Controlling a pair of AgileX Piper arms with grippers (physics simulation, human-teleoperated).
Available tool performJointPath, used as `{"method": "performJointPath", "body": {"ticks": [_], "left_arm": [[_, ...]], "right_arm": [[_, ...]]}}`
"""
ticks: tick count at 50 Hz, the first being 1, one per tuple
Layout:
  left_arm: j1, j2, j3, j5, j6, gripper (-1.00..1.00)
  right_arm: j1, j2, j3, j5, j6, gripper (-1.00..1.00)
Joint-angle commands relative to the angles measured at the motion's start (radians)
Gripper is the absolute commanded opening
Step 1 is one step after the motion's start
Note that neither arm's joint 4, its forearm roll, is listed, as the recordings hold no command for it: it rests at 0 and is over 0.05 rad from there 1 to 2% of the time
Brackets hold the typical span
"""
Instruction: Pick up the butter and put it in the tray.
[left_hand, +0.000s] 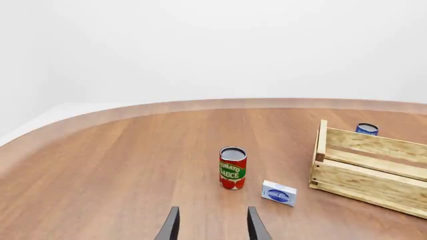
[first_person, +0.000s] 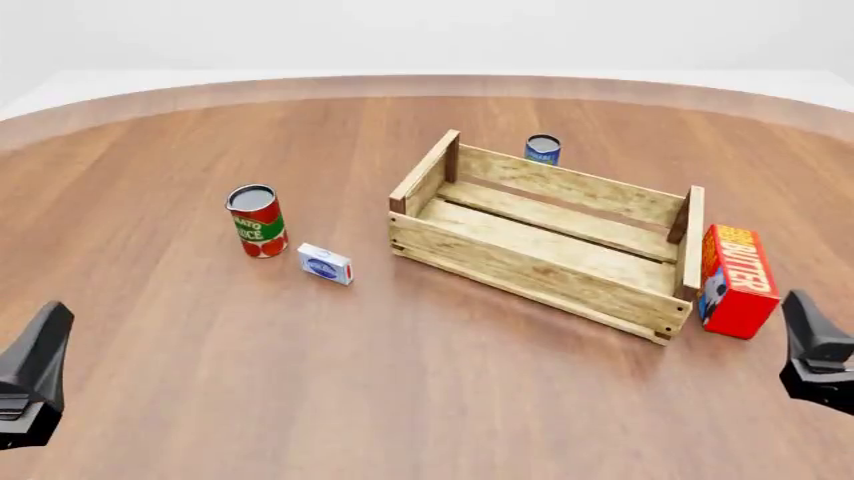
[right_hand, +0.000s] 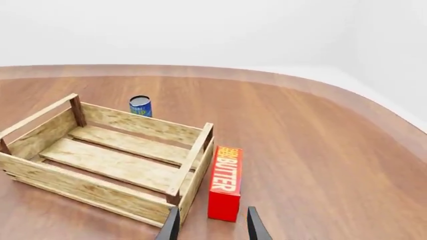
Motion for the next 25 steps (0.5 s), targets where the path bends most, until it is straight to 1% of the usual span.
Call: {"method": "performJointPath", "body": {"ticks": [1, 3, 9, 18, 23, 25], "left_arm": [[0.0, 0.0, 0.0, 0.0, 0.0, 1.0], [0.0, 0.0, 0.0, 0.0, 0.0, 1.0], [0.0, 0.0, 0.0, 0.0, 0.0, 1.0], [0.0, 0.0, 0.0, 0.0, 0.0, 1.0], [0.0, 0.0, 0.0, 0.0, 0.0, 1.0], [0.0, 0.0, 0.0, 0.0, 0.0, 1.0]], "right_arm": [[-0.021, 0.119, 0.001, -0.091, 0.002, 1.0], [-0.021, 0.136, 0.001, -0.103, 0.005, 1.0], [-0.028, 0.226, 0.001, -0.183, 0.012, 1.0], [-0.033, 0.286, 0.0, -0.238, 0.014, 1.0], [-0.043, 0.334, 0.0, -0.286, 0.016, 1.0], [-0.043, 0.349, 0.0, -0.301, 0.007, 1.0]]}}
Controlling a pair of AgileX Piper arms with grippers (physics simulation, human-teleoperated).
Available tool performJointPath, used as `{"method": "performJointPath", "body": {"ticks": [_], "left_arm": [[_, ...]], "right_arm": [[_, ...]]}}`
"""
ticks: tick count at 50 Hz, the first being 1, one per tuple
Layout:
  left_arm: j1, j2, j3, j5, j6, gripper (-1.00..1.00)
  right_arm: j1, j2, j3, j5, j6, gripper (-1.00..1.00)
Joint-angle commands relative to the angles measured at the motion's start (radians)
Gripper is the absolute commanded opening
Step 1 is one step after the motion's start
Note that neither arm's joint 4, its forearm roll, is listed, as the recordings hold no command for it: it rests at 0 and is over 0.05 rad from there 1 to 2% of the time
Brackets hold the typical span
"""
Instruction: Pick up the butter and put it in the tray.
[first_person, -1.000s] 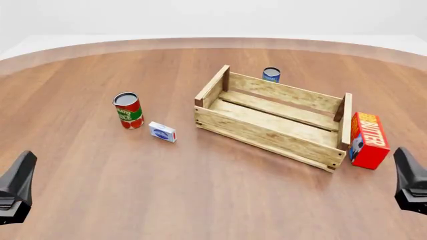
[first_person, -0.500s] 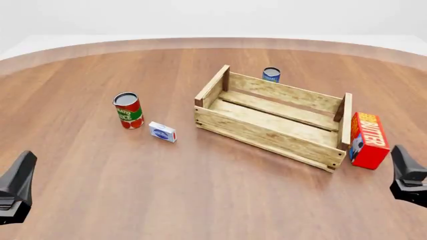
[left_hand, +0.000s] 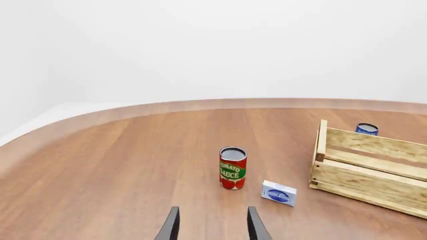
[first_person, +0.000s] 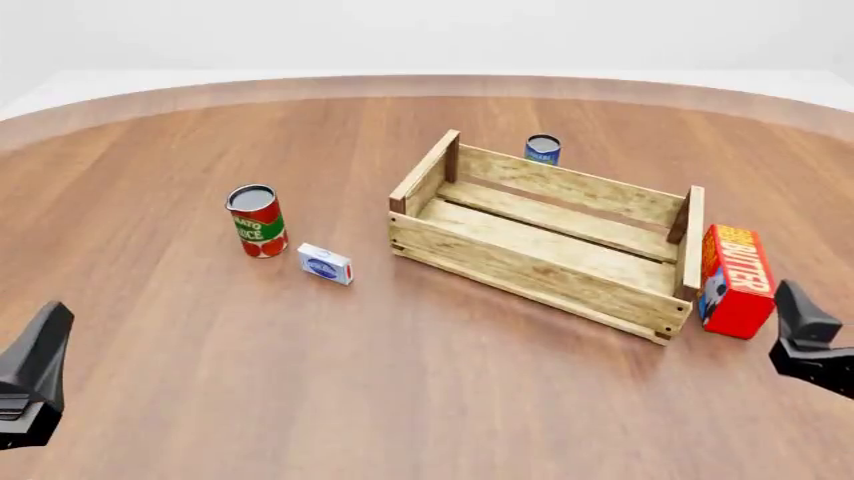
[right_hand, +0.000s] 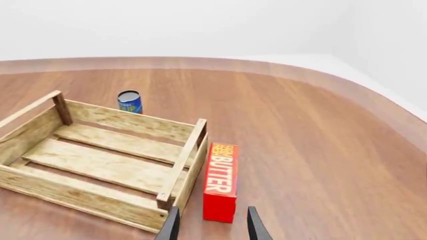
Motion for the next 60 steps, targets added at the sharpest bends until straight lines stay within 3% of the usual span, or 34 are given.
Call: {"method": "performJointPath", "body": {"ticks": [1, 27, 60], "left_arm": [[0.0, 0.0, 0.0, 0.0, 0.0, 1.0], [0.0, 0.0, 0.0, 0.0, 0.0, 1.0], [0.0, 0.0, 0.0, 0.0, 0.0, 1.0]], "right_arm": [[-0.009, 0.097, 0.0, -0.089, -0.007, 1.0], [-0.027, 0.383, 0.0, -0.339, 0.0, 1.0], [-0.035, 0.649, 0.0, -0.576, -0.014, 1.0]]}}
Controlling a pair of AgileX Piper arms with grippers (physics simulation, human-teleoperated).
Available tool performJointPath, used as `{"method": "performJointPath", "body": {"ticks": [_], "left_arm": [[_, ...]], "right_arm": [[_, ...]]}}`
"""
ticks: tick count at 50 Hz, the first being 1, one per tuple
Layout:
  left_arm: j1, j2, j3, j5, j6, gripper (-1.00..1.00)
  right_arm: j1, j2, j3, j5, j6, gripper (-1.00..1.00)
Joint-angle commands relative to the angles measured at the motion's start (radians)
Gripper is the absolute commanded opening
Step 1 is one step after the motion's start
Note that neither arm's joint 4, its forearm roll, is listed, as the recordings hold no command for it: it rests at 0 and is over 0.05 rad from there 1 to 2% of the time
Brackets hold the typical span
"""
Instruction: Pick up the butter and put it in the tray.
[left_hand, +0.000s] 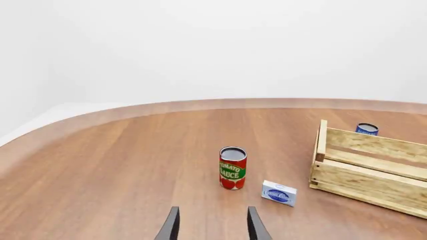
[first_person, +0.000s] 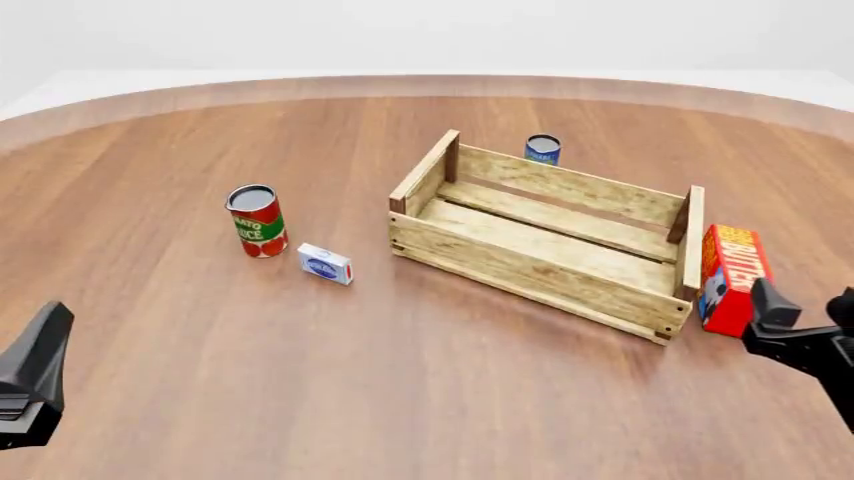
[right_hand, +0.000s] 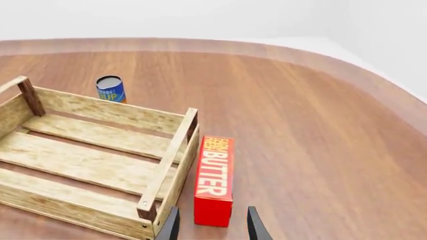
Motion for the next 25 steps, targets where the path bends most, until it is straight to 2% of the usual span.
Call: {"method": "performJointPath", "body": {"ticks": [1, 10, 25], "left_arm": [[0.0, 0.0, 0.0, 0.0, 0.0, 1.0], [0.0, 0.0, 0.0, 0.0, 0.0, 1.0], [0.0, 0.0, 0.0, 0.0, 0.0, 1.0]], "right_arm": [[0.0, 0.092, 0.0, -0.081, -0.002, 1.0], [-0.001, 0.171, -0.001, -0.155, -0.006, 1.0], [-0.003, 0.248, -0.003, -0.225, -0.003, 1.0]]}}
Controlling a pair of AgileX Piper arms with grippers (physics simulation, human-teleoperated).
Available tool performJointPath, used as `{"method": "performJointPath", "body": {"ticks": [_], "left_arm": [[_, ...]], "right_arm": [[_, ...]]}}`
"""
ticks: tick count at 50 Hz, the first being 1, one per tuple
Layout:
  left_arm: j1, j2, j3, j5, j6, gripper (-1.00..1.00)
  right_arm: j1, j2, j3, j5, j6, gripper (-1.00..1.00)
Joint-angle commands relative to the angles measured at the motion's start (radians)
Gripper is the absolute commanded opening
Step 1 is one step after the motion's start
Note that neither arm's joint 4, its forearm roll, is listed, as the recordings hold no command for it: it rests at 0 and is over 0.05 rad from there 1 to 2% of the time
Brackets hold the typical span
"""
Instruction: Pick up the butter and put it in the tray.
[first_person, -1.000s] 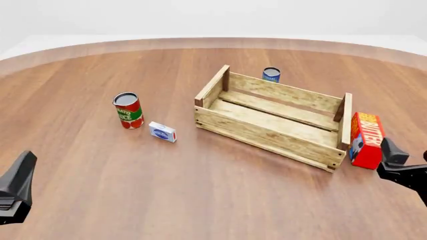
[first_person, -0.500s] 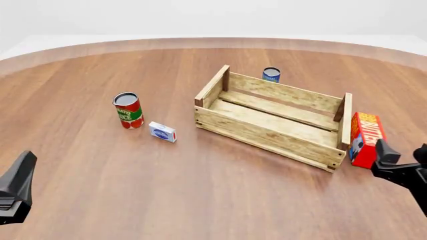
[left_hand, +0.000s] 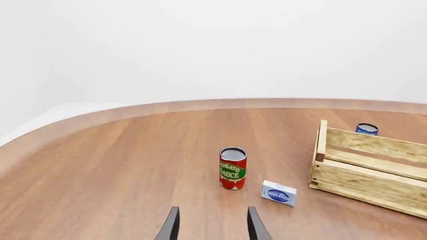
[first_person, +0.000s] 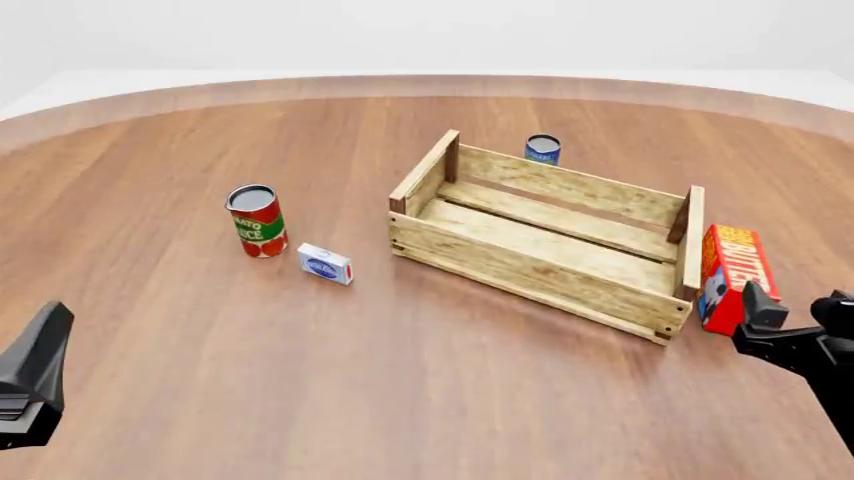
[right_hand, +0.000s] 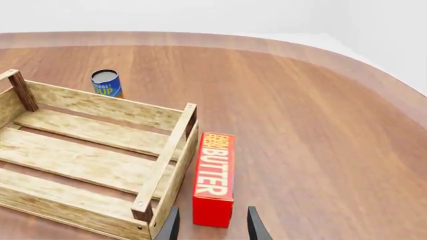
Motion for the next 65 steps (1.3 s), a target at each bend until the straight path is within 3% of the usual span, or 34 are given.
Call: {"method": "performJointPath", "body": {"ticks": [1, 16, 65], "left_arm": [[0.0, 0.0, 0.0, 0.0, 0.0, 1.0], [0.0, 0.0, 0.0, 0.0, 0.0, 1.0], [0.0, 0.0, 0.0, 0.0, 0.0, 1.0]], "right_arm": [[-0.001, 0.072, -0.001, -0.063, 0.003, 1.0], [-0.004, 0.155, -0.018, -0.119, -0.001, 1.0], [-0.002, 0.312, -0.117, -0.122, -0.021, 1.0]]}}
